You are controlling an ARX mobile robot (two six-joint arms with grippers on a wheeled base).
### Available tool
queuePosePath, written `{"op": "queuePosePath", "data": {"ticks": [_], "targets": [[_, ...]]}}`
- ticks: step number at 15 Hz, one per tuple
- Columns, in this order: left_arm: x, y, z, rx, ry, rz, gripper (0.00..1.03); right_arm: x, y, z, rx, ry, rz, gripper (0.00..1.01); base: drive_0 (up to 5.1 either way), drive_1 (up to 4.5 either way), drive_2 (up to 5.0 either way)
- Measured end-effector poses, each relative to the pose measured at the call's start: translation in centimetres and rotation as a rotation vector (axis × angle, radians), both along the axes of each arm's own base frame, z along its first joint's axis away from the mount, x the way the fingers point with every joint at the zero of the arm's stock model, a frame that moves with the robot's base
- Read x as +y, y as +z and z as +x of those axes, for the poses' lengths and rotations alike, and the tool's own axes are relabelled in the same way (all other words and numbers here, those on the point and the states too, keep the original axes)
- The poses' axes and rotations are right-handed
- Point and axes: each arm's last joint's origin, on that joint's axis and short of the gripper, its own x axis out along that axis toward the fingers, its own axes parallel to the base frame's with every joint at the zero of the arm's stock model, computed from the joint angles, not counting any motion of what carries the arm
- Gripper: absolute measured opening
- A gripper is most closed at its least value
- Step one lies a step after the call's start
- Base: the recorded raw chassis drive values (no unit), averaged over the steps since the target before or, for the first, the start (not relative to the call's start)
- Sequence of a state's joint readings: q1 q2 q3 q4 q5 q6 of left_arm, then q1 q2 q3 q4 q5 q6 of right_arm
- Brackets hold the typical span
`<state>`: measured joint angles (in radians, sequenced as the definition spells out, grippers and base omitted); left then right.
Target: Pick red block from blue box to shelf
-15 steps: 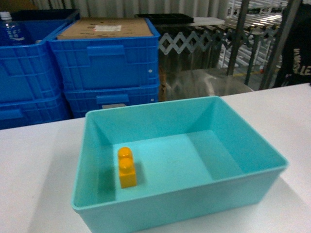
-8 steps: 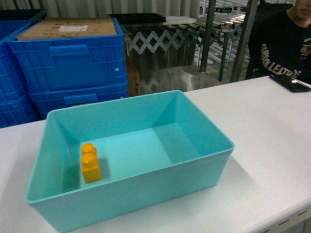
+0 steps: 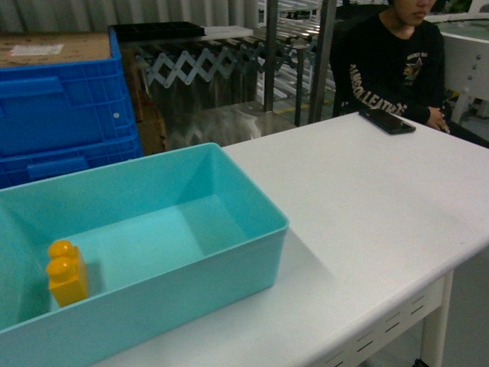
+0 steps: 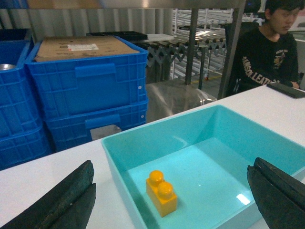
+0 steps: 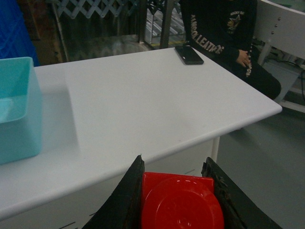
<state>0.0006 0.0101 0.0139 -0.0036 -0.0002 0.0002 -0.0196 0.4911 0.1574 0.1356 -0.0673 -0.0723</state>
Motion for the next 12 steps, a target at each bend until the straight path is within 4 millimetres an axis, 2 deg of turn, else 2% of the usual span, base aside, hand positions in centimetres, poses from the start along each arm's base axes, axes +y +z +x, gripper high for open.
{"op": "queuePosePath", "data": {"ticks": [12], "targets": [[0.0, 0.0, 0.0, 0.0, 0.002, 0.0, 0.98, 0.0, -0.08, 0.03, 0.005, 0.0, 0.0, 0.29, -1.6, -1.58, -1.6]]}}
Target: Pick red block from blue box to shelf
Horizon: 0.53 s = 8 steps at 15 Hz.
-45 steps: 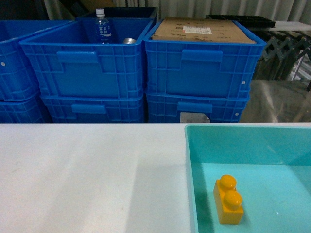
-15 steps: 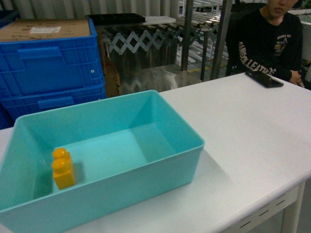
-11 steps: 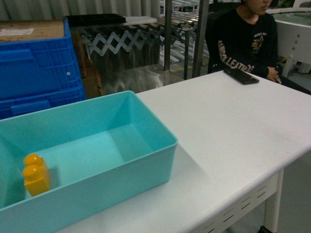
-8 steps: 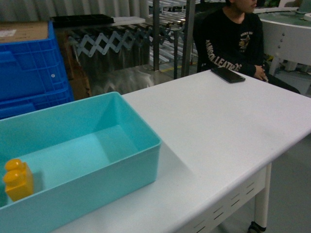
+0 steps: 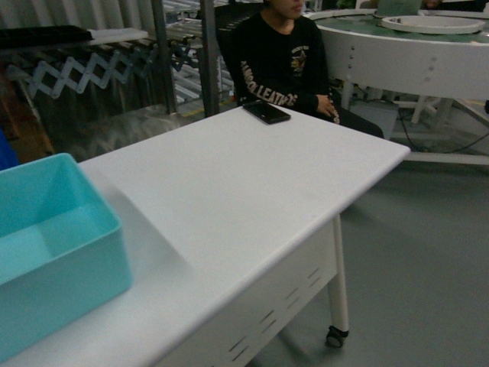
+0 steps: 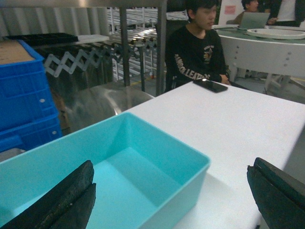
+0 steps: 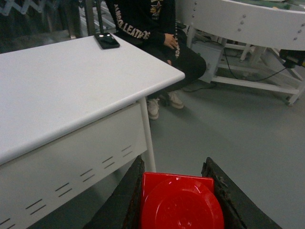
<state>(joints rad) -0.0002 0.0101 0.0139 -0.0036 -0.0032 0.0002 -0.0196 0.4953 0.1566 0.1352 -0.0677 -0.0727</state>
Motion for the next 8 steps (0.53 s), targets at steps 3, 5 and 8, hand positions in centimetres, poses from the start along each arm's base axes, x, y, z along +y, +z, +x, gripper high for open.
{"op": "queuePosePath", "data": {"ticks": [3, 5, 8], "targets": [[-0.01, -0.01, 0.0, 0.001, -0.002, 0.0, 0.98, 0.0, 0.03, 0.01, -0.002, 0.0, 0.0, 0.29, 1.5, -3.85, -2.3], [0.0, -0.02, 0.0, 0.002, -0.003, 0.0, 0.98, -0.02, 0.02, -0.01, -0.002, -0.004, -0.001, 0.29, 3.1, -4.99, -2.6], [-0.01, 0.0, 0.0, 0.0, -0.002, 0.0, 0.98, -0.01, 0.03, -0.01, -0.002, -0.003, 0.0, 0.29, 3.1, -4.99, -2.6]]}}
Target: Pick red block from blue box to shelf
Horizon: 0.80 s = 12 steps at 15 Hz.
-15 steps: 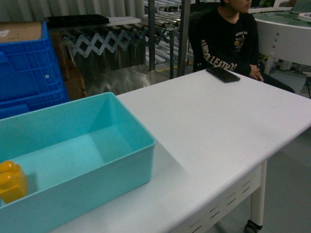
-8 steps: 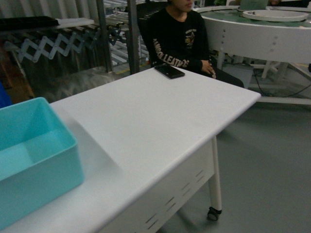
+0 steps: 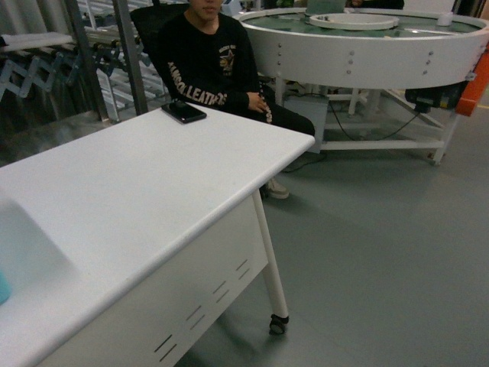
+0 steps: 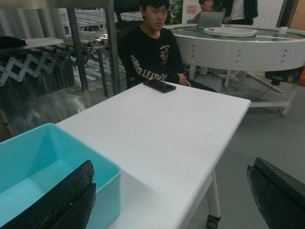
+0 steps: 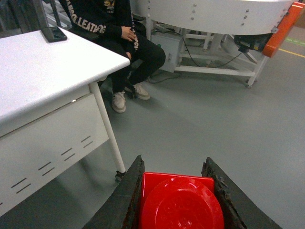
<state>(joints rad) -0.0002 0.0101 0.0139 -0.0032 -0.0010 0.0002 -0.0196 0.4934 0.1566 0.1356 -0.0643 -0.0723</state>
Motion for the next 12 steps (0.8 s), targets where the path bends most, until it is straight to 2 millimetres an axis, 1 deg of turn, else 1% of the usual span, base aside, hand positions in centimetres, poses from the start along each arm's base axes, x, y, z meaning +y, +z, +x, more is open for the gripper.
{"op": "queuePosePath", "data": {"ticks": [12], "targets": [[0.01, 0.01, 0.0, -0.001, 0.001, 0.0, 0.98, 0.01, -0.03, 0.01, 0.002, 0.003, 0.0, 0.29, 3.1, -4.99, -2.6]]}}
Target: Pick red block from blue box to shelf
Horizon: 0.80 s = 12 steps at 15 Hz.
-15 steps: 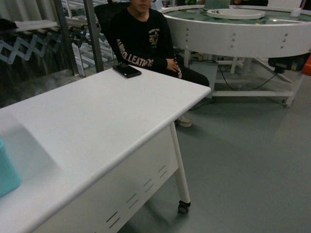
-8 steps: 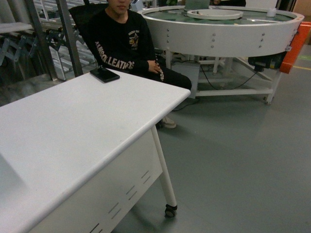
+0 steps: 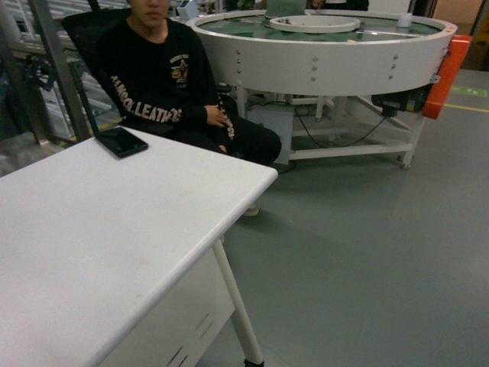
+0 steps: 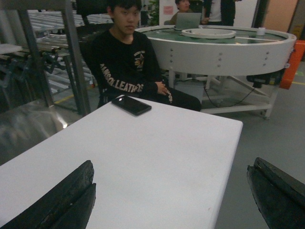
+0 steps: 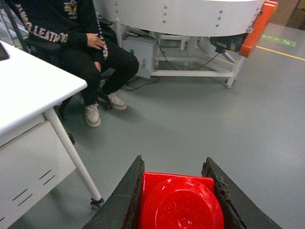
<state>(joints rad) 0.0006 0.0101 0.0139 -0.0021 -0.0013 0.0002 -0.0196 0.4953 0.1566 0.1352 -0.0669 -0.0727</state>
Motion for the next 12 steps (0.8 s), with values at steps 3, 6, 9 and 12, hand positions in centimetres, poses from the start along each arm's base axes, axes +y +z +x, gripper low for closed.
{"op": "queuePosePath", "data": {"ticks": [3, 6, 9, 12], "targets": [[-0.01, 0.01, 0.0, -0.001, -0.002, 0.0, 0.98, 0.0, -0.01, 0.0, 0.0, 0.0, 0.0, 0.29, 3.1, -4.99, -2.6], [-0.01, -0.01, 0.0, 0.001, -0.002, 0.0, 0.98, 0.0, -0.01, 0.0, 0.0, 0.0, 0.0, 0.29, 3.1, -4.99, -2.6], [-0.01, -0.01, 0.0, 0.002, -0.002, 0.0, 0.98, 0.0, -0.01, 0.0, 0.0, 0.0, 0.0, 0.29, 3.1, -4.99, -2.6], [-0.01, -0.01, 0.0, 0.002, -0.002, 0.0, 0.98, 0.0, -0.01, 0.0, 0.0, 0.0, 0.0, 0.29, 3.1, -4.99, -2.6]]}}
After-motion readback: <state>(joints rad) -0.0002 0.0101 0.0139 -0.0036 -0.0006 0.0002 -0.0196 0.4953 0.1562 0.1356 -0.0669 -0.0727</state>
